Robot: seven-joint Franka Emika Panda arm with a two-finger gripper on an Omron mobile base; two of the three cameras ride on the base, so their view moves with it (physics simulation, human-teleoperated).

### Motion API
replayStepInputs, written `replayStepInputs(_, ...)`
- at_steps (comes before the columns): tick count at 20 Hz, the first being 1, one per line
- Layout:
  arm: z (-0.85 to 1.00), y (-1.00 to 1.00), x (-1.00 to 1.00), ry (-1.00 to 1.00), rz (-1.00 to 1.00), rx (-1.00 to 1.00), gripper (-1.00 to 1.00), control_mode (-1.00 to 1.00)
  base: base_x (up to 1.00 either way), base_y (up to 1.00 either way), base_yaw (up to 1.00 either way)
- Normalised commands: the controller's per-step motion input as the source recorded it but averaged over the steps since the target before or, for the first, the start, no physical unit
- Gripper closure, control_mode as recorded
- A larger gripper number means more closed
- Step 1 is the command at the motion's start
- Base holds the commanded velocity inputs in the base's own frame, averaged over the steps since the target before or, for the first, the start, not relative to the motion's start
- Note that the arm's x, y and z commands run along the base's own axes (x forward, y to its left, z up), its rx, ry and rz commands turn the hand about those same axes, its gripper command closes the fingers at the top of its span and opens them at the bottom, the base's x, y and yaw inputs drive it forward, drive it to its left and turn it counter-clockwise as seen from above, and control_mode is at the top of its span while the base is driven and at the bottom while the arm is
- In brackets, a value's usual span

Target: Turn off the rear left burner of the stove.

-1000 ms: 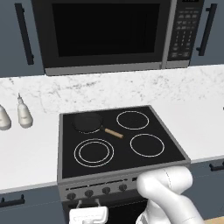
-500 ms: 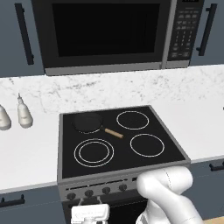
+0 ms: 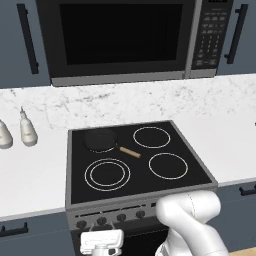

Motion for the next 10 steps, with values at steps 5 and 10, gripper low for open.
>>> replayStepInputs(5, -0.17, 0.00, 0.10, -0.02, 0.00, 0.00, -1.00, -1.00, 0.00, 0.00, 0.00)
replayStepInputs(10, 0.00, 0.00, 0.11, -0.01, 0.00, 0.00, -1.00, -1.00, 0.00, 0.00, 0.00)
